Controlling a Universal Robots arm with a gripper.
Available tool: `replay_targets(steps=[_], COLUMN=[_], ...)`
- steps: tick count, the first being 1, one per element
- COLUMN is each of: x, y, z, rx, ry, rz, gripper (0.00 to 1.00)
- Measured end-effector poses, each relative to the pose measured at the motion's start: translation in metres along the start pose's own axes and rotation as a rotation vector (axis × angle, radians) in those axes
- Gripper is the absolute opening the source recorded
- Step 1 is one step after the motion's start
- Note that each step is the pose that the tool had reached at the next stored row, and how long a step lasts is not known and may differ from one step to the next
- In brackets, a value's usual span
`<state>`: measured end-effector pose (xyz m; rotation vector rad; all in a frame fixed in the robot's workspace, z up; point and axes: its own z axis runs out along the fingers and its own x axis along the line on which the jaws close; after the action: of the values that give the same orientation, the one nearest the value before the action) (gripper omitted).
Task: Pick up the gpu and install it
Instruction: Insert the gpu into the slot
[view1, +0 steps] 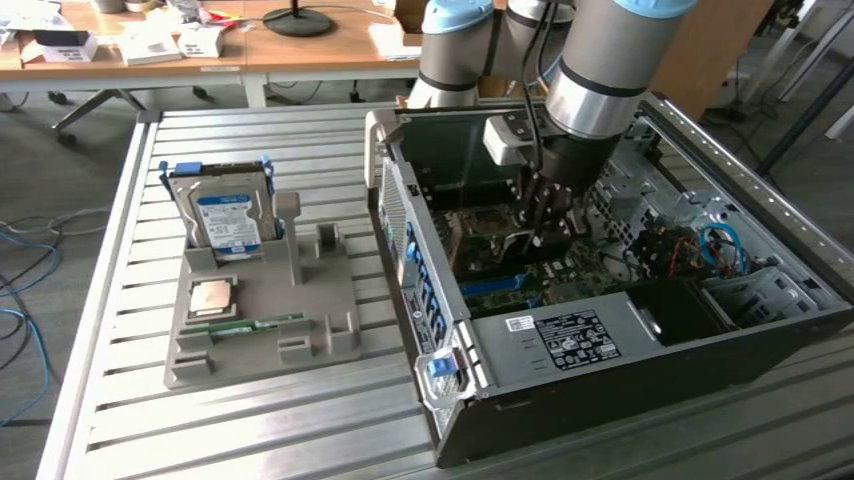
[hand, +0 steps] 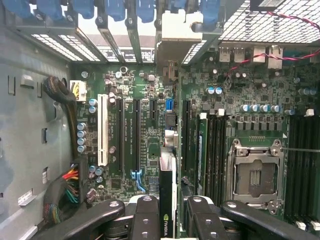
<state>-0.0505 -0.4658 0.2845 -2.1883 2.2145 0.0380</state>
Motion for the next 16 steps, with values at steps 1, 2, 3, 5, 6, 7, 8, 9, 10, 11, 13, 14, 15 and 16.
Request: replay_targets(steps=[1,2,3,5,6,7,8,9,10,11,13,14,15,16], x=[0.0000,0.0000,0.0001,0.0001,0.0001,0.0001,0.0001,0.0001,0.0002,0.0002,0.0002,0.0003,0.0002,0.0001], y=[0.0008,0.0016,0.0020,0.0024,0.0026,0.0028,0.0030,0.0032,0.0033,0.0035,0.0038,0.0041,0.0043,0.0045], z=[0.0002,0.0003,0.0005,0.0011,0.0015,0.0019,0.0024,0.0029,0.0034,0.0040,0.0053,0.0061,0.0068,0.0076], rx=[0.0000,-0.0001,-0.0002,-0.0002,-0.0003,-0.0002,-0.0002,-0.0003,-0.0004,-0.0004,-0.0003,0.0000,0.0001,0.0004], ry=[0.0000,0.0001,0.0004,0.0009,0.0011,0.0011,0.0012,0.0013,0.0015,0.0017,0.0018,0.0020,0.0021,0.0024], rz=[-0.001,-0.001,-0.002,-0.004,-0.005,-0.006,-0.007,-0.008,-0.009,-0.010,-0.013,-0.013,-0.014,-0.014], gripper=[0.26,0.26,0.26,0.26,0.26,0.26,0.26,0.26,0.26,0.26,0.26,0.26,0.26,0.26])
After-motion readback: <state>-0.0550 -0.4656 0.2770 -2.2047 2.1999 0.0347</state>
